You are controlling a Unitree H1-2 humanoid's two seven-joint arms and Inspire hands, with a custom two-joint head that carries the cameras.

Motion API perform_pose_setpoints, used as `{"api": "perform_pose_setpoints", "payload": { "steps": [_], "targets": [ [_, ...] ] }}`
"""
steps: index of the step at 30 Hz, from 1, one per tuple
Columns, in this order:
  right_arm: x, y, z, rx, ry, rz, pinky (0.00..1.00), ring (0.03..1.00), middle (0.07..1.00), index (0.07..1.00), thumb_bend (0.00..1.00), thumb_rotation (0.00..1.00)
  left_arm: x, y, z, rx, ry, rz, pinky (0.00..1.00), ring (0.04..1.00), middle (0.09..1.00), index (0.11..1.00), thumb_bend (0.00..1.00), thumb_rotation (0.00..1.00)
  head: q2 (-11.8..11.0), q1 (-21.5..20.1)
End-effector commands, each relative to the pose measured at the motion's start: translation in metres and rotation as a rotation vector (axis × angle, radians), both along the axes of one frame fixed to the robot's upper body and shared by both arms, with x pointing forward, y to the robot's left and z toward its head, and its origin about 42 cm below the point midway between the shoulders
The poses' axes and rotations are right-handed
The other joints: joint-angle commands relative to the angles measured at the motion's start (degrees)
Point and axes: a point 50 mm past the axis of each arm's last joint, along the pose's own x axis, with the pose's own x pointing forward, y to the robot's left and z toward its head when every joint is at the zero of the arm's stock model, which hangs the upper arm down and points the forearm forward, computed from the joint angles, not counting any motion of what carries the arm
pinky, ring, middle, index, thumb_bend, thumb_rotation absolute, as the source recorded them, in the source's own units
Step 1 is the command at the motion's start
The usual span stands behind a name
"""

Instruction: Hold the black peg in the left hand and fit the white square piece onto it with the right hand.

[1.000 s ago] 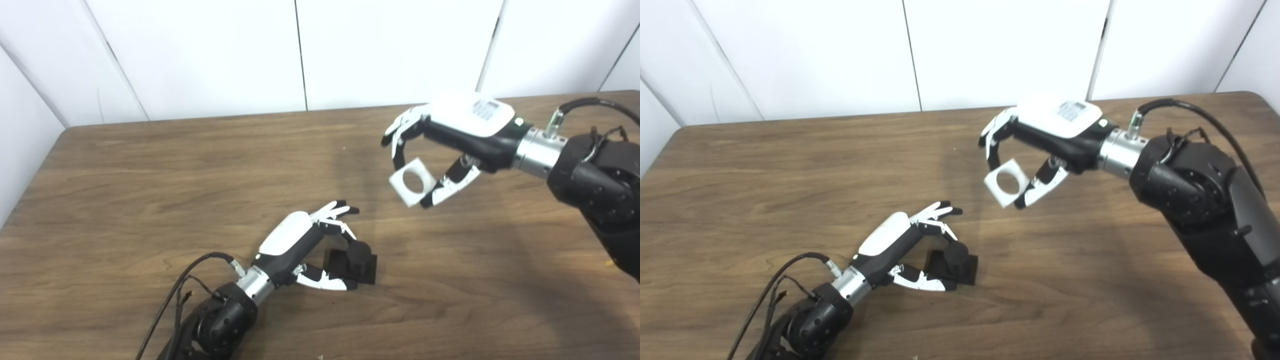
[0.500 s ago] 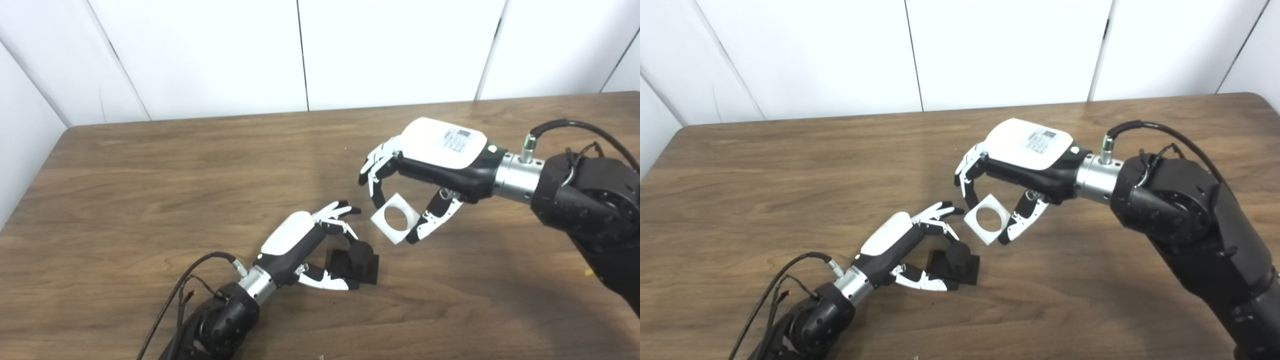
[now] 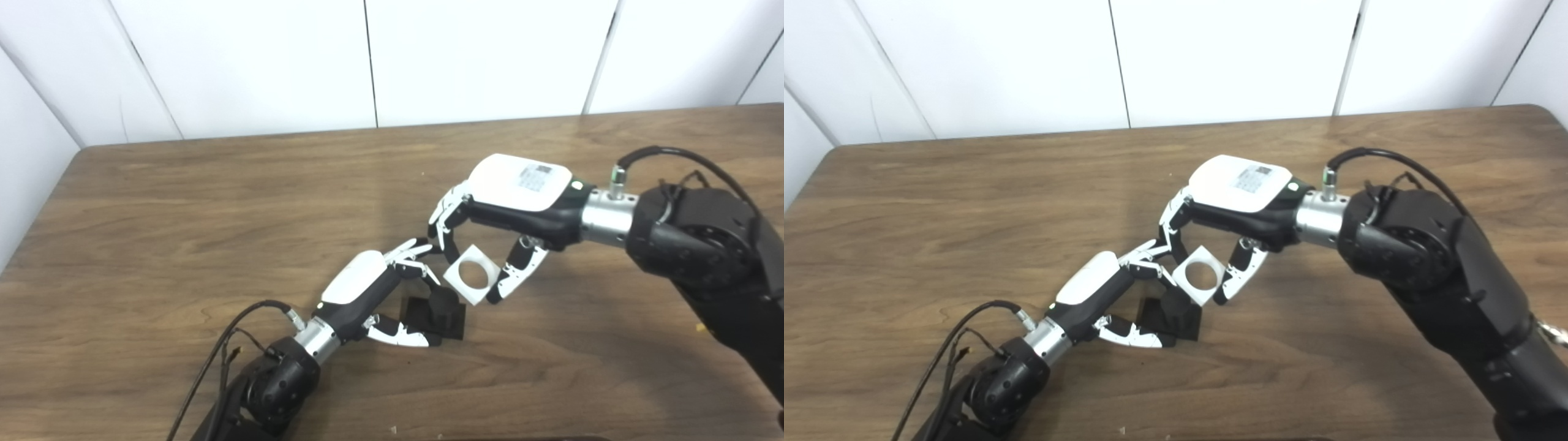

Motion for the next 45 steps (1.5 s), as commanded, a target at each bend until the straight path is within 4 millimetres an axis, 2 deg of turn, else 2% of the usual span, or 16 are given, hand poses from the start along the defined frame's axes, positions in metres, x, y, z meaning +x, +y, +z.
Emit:
{"api": "perform_pose_setpoints", "payload": {
  "steps": [1, 22, 32, 45],
  "targets": [
    [0.005, 0.007, 0.018, 0.007, -0.067, 0.032, 0.72, 0.776, 0.731, 0.477, 0.52, 0.14, -0.008, -0.002, -0.022, 0.134, 0.072, -0.010, 0.92, 0.980, 0.919, 0.494, 0.52, 0.08, 0.0, 0.1],
    [0.001, 0.025, -0.009, 0.009, 0.031, 0.075, 0.76, 0.787, 0.739, 0.478, 0.52, 0.14, -0.007, -0.004, -0.020, 0.140, 0.073, -0.007, 0.92, 0.981, 0.923, 0.494, 0.52, 0.08, 0.9, 1.1],
    [-0.005, 0.024, -0.025, -0.023, 0.065, 0.086, 0.73, 0.786, 0.745, 0.478, 0.52, 0.14, -0.007, -0.004, -0.019, 0.129, 0.076, -0.006, 0.94, 0.980, 0.922, 0.494, 0.52, 0.08, 1.2, 1.3],
    [0.004, 0.017, -0.038, -0.027, 0.074, 0.057, 0.72, 0.777, 0.745, 0.478, 0.52, 0.14, -0.011, -0.004, -0.019, 0.135, 0.073, -0.005, 0.92, 0.981, 0.921, 0.494, 0.52, 0.08, 1.5, 1.5]
  ]
}}
